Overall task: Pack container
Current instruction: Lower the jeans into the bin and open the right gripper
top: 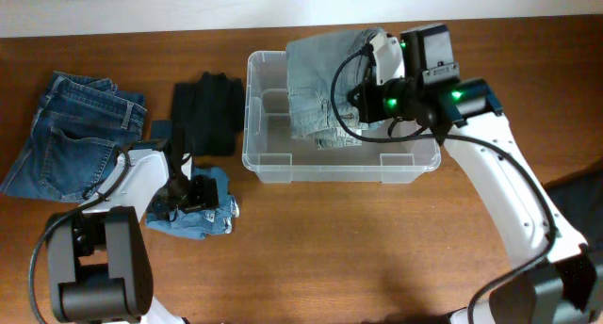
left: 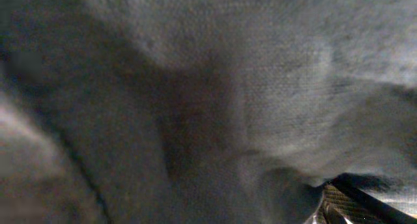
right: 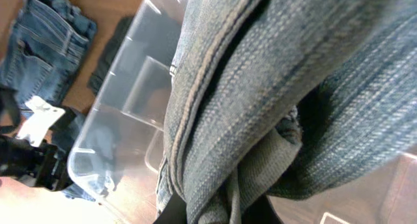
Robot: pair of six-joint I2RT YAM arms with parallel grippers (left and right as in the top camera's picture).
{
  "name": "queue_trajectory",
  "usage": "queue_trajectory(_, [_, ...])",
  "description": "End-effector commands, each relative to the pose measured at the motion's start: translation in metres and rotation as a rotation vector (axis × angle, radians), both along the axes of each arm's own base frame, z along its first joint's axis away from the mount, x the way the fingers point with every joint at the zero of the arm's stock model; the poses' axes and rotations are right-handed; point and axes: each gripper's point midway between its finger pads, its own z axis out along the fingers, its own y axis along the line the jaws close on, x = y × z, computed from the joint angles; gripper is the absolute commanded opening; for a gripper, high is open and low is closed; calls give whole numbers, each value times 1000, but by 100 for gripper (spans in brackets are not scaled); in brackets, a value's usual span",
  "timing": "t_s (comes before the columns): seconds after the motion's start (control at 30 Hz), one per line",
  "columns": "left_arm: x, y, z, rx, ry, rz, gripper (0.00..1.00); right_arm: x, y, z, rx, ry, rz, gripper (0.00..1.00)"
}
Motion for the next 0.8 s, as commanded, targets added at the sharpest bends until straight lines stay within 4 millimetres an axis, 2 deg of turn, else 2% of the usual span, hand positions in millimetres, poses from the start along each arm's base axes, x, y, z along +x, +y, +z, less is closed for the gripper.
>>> queue_trajectory(0.0, [-2, 0, -6, 5, 23, -16, 99, 4, 8, 10, 25, -18, 16, 4])
queue_trajectory(0.33, [-2, 0, -6, 5, 23, -16, 100, 5, 7, -39, -15, 116, 10, 4])
queue_trajectory(0.6, [-2, 0, -6, 5, 23, -16, 99, -7, 1, -52, -46, 189, 1, 4])
queue_trajectory(0.77, [-2, 0, -6, 5, 23, -16, 99, -4, -14, -58, -128, 183, -54, 4])
